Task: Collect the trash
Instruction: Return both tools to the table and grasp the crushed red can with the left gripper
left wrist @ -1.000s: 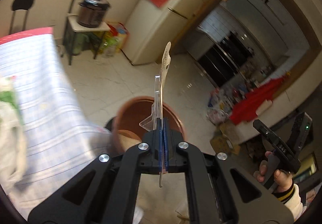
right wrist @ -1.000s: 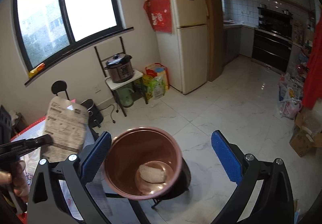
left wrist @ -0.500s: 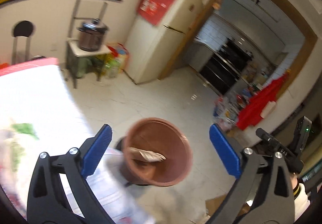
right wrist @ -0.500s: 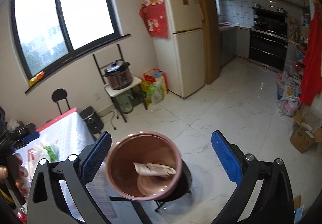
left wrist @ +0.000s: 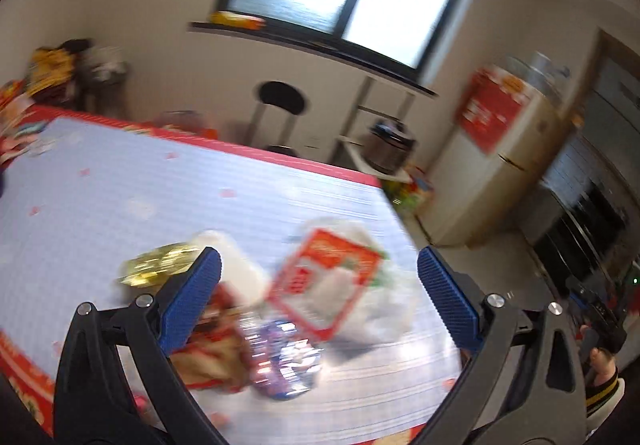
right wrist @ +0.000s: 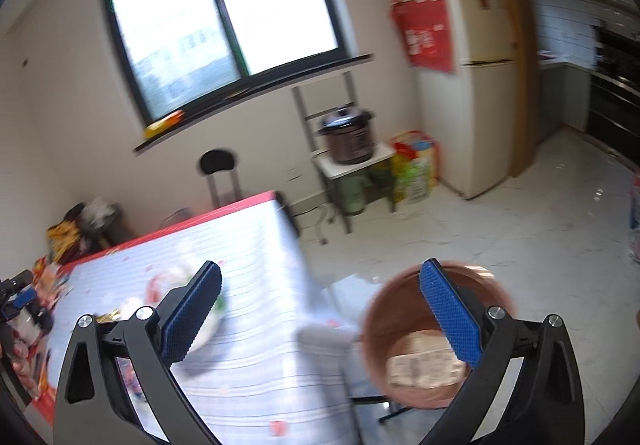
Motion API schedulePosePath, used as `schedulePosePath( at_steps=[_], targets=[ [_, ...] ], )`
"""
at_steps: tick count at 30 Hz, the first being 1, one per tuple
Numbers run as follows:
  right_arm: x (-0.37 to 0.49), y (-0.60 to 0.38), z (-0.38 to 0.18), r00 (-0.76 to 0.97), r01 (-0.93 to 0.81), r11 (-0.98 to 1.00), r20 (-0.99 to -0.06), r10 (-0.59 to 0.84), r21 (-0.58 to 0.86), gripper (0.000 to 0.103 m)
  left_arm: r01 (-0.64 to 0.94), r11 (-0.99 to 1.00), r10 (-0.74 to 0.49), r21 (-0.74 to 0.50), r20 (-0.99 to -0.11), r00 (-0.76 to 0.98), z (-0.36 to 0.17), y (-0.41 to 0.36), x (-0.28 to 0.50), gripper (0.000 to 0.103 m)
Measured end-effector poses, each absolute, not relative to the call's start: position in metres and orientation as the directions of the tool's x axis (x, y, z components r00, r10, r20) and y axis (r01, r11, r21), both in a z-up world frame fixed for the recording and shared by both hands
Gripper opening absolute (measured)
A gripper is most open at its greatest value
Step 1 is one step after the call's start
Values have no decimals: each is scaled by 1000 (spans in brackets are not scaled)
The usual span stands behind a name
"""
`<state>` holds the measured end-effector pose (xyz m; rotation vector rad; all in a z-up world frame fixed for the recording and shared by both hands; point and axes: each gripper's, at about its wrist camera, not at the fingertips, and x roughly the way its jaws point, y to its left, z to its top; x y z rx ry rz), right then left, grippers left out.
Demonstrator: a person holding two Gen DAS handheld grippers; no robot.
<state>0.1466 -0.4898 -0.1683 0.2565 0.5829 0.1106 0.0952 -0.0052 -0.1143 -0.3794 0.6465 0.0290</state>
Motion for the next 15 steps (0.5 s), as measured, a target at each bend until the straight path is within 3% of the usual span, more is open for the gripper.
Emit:
schedulePosePath(
  at_steps=[6,15],
  targets=[
    [158,-389,-173,766,-170,947,-568,301,273,98,-343,876,39,-338,-660,751,-137,98,27,97],
    [159,-260,-174,674,-324,913,-617,405,246,98,-430,827,9,-362,-756,655,-204,156,-34,96]
  ],
)
